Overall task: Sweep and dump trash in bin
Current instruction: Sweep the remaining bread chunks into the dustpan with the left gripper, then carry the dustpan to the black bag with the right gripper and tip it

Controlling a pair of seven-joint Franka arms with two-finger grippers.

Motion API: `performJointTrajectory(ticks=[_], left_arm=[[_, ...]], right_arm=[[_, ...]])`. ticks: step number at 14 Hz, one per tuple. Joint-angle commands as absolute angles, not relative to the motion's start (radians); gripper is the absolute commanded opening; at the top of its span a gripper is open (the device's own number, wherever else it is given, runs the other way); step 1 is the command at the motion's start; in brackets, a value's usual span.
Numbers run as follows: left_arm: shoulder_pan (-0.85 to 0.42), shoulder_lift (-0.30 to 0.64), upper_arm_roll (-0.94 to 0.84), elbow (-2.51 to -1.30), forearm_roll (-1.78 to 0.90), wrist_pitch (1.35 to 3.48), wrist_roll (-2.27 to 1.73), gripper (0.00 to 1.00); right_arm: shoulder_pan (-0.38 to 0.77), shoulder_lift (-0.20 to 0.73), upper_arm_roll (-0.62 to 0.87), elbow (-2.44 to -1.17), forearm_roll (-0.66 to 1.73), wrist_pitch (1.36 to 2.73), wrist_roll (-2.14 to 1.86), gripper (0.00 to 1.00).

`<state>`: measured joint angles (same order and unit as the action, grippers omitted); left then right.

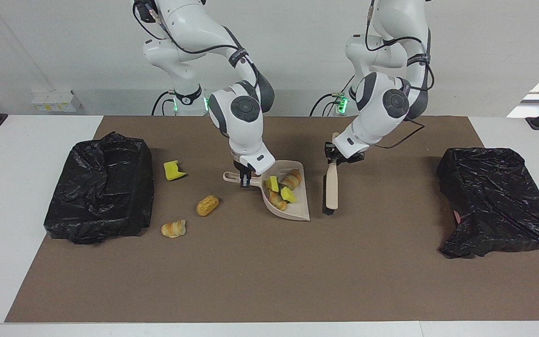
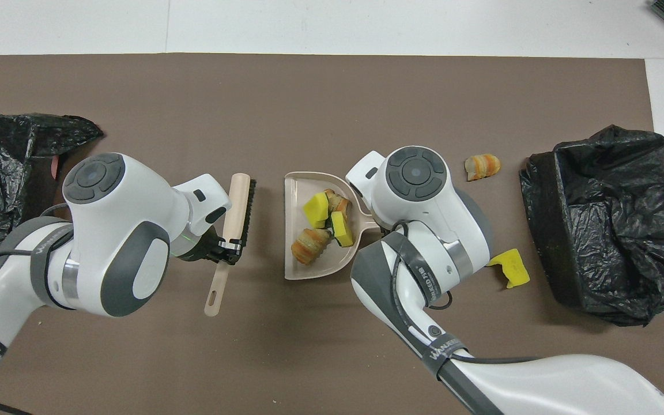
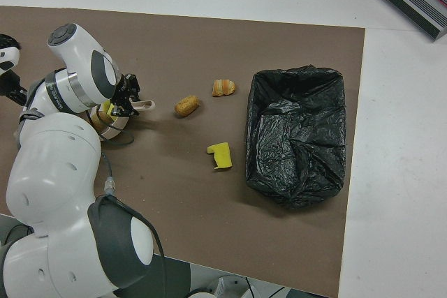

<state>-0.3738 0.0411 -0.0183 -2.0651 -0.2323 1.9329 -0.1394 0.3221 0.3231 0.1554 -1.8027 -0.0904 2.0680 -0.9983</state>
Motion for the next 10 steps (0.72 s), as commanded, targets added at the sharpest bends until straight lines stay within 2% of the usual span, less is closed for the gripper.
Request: performJointTrajectory(ticks=[1, 3, 5, 7, 10], left_arm=[[-0.399, -0.069, -0.026, -2.112, -0.152, 1.849, -0.314, 0.00], [-0.451, -0.136, -0.032, -2.198, -0.150, 1.854, -0.378, 0.00], [-0.561, -0.199, -0.034, -2.285, -0.150, 1.903, -0.519, 0.00], [-0.674, -0.201, -0.037, -2.310, -0.150, 1.926, -0.657, 0.00], [-0.827, -0.183, -0.038, -2.367, -0.150, 2.092, -0.839, 0.00]], right_arm=[[0.249, 0.273, 0.164, -1.804, -0.077, 2.080, -1.008, 0.00], [0.188, 0.235, 0.164, -1.804, -0.052, 2.077, -1.081, 0.00], [0.122, 0.195, 0.164, -1.805, -0.009, 2.065, -1.184, 0.00], [0.052, 0.172, 0.164, -1.806, 0.030, 2.050, -1.262, 0.00], [-0.059, 0.126, 0.164, -1.804, 0.067, 2.019, -1.371, 0.00]])
